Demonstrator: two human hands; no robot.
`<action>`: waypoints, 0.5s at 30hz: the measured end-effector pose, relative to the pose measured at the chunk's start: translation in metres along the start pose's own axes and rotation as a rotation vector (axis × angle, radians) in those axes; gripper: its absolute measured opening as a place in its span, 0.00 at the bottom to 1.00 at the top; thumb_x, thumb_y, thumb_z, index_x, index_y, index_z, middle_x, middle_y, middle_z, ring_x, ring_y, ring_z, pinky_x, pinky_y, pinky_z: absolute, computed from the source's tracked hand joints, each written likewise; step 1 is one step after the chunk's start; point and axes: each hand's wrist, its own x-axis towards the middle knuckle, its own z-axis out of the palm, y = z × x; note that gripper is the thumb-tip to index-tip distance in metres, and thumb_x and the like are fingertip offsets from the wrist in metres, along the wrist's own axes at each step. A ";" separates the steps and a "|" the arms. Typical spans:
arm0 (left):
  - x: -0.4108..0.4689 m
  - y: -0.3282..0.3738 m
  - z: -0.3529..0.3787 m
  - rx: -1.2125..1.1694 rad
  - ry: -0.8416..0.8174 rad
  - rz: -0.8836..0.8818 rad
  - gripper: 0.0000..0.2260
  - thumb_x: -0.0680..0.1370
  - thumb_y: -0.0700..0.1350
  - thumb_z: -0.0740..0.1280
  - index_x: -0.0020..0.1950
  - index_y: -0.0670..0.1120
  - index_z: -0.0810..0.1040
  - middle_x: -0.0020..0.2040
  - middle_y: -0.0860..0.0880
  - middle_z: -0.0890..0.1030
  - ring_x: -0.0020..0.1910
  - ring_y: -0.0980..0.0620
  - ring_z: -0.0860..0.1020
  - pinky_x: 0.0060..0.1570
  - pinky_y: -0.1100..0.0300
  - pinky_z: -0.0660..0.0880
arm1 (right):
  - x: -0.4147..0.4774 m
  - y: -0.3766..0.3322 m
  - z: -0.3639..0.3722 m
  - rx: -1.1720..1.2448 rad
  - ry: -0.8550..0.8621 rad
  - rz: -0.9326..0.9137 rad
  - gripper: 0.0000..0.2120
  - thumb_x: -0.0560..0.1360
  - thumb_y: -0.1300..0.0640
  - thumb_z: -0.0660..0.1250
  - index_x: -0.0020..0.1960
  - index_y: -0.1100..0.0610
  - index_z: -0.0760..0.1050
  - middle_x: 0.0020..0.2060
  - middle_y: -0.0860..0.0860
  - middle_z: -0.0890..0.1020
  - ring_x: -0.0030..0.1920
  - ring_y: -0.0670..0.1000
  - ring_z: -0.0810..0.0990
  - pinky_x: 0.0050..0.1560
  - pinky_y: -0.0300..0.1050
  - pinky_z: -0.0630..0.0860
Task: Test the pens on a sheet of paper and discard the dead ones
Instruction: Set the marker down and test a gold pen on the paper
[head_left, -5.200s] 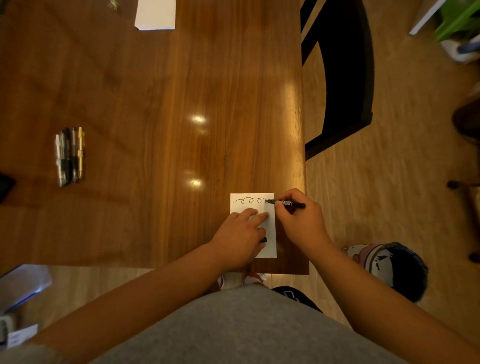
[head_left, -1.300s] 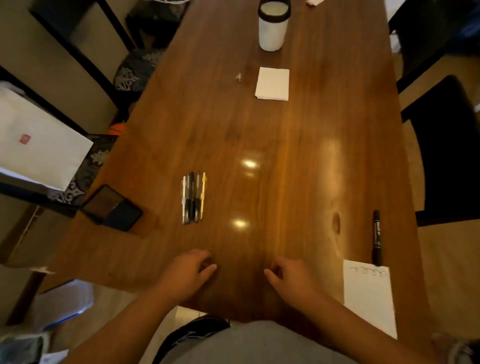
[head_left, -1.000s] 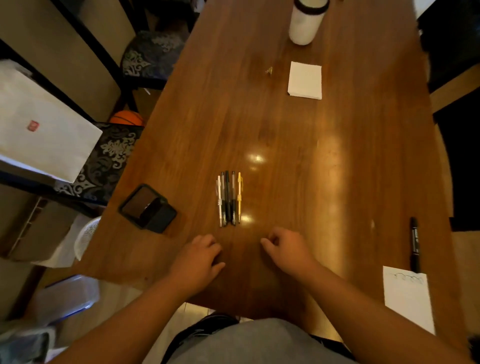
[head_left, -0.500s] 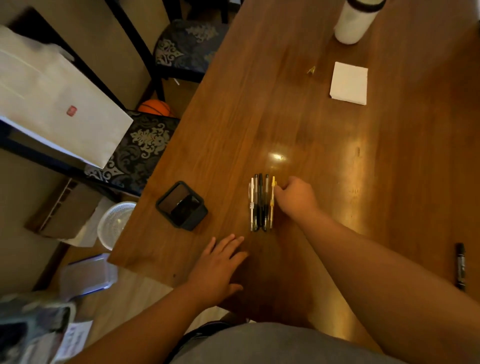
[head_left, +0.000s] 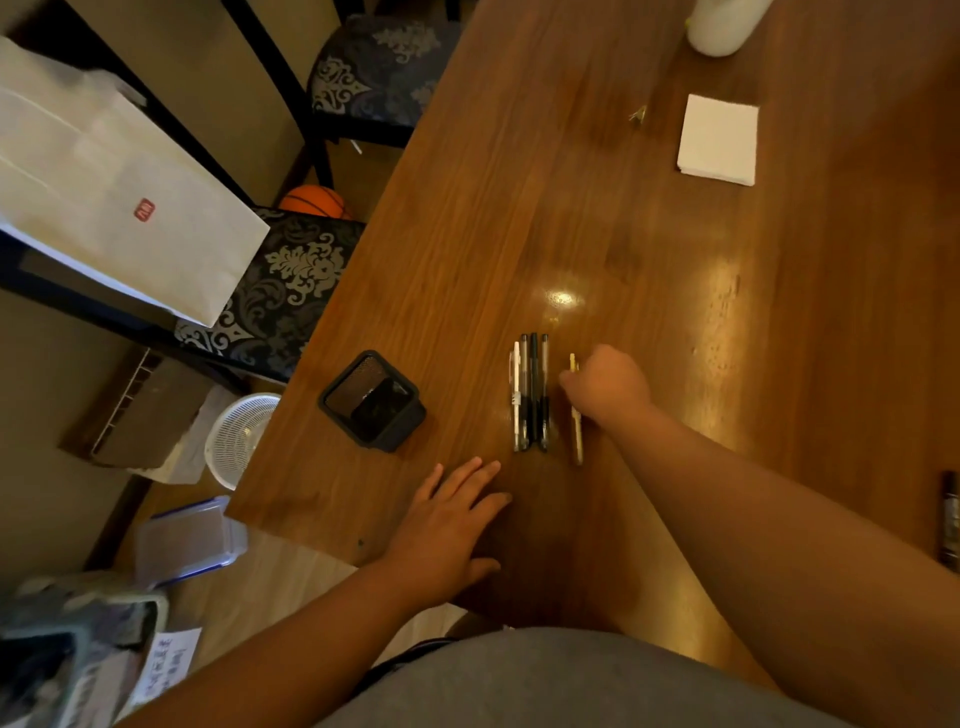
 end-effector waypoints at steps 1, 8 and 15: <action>0.000 0.000 0.000 0.009 -0.001 0.001 0.34 0.73 0.63 0.66 0.76 0.58 0.57 0.80 0.53 0.47 0.76 0.55 0.38 0.73 0.46 0.37 | -0.004 0.005 -0.001 0.041 -0.012 0.014 0.10 0.76 0.52 0.66 0.39 0.56 0.72 0.33 0.53 0.79 0.32 0.52 0.78 0.28 0.42 0.70; 0.016 0.030 -0.011 -0.009 0.038 -0.016 0.22 0.78 0.59 0.62 0.69 0.53 0.70 0.75 0.51 0.63 0.75 0.49 0.57 0.72 0.51 0.55 | -0.070 0.077 -0.010 0.653 -0.017 0.147 0.01 0.77 0.60 0.65 0.46 0.56 0.74 0.37 0.53 0.82 0.34 0.50 0.81 0.31 0.43 0.74; 0.046 0.106 -0.021 -0.063 -0.151 0.223 0.15 0.80 0.57 0.60 0.60 0.49 0.74 0.55 0.50 0.77 0.53 0.51 0.75 0.52 0.53 0.74 | -0.150 0.181 -0.019 1.052 0.013 0.444 0.15 0.81 0.52 0.59 0.38 0.56 0.70 0.27 0.52 0.67 0.25 0.47 0.65 0.27 0.40 0.62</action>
